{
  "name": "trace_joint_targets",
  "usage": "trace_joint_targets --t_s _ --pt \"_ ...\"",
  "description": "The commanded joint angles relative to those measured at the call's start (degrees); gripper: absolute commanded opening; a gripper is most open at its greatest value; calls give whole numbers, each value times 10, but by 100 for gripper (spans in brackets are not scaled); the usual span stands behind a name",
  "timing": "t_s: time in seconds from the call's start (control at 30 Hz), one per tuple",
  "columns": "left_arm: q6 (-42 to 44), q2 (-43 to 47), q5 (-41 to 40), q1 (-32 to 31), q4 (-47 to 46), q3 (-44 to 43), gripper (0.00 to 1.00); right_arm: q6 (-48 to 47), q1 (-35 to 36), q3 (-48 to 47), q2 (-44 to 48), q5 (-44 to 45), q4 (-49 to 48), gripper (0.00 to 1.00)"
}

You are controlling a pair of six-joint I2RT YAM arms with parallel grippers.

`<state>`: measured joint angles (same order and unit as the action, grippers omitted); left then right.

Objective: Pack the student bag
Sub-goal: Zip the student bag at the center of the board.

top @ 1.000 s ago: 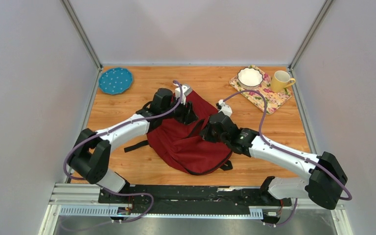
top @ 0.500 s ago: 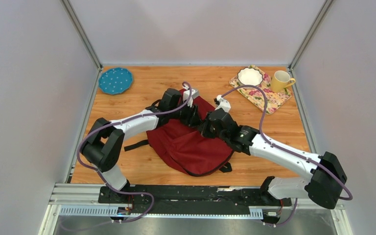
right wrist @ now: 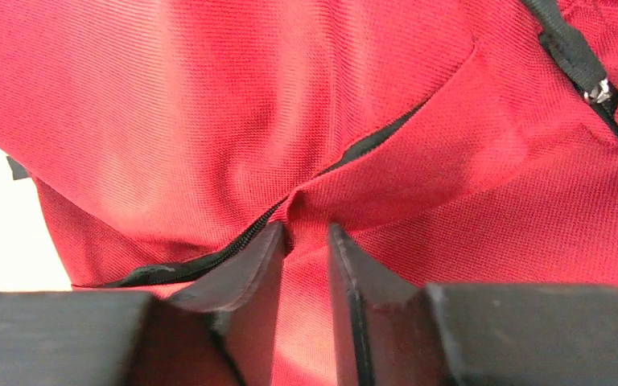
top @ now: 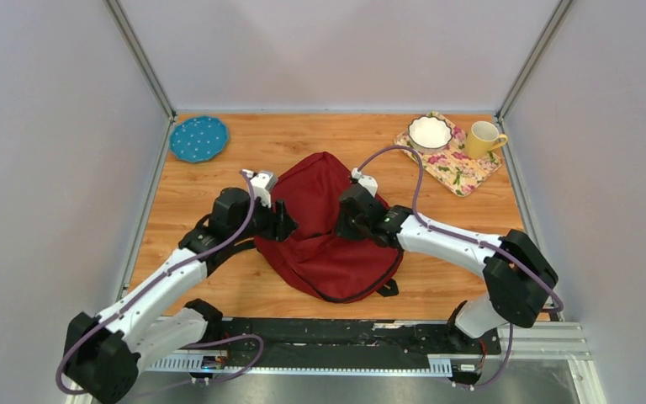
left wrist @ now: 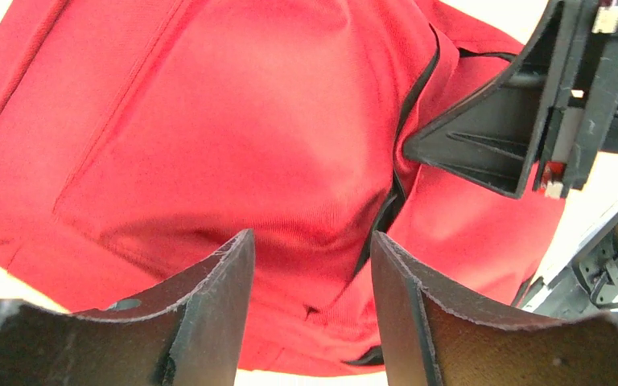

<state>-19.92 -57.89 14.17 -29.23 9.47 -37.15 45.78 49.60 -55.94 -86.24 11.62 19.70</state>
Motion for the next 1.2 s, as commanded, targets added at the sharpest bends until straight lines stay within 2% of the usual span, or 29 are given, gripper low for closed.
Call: trace_joint_targets --t_s 0.0,0.1,0.13,0.2,0.37,0.57,0.77,0.93,1.0,1.17 --pt "-34 95 -51 -3 45 57 63 -41 6 16 31 -41 8 36" --pt "-68 169 -53 -3 44 111 65 -60 6 21 90 -35 11 51" --pt "-88 186 -51 -3 42 123 65 -61 5 22 106 -32 11 59" --pt "-106 221 -39 -2 26 153 66 -76 4 21 137 -45 -2 61" --pt "-164 224 13 -3 -51 187 66 -103 4 8 136 -107 -47 61" --pt "-216 186 69 -3 -170 210 66 -170 4 -50 59 -173 -38 59" --pt "-243 171 100 -3 -232 233 67 -219 2 -95 9 -197 -25 57" --pt "-240 162 117 -3 -241 252 67 -240 2 -94 27 -173 -29 58" --pt "-235 159 117 -3 -240 260 67 -264 -5 -100 7 -180 -27 58" --pt "-221 141 119 -6 -237 265 64 -306 -13 -161 -59 -243 69 52"
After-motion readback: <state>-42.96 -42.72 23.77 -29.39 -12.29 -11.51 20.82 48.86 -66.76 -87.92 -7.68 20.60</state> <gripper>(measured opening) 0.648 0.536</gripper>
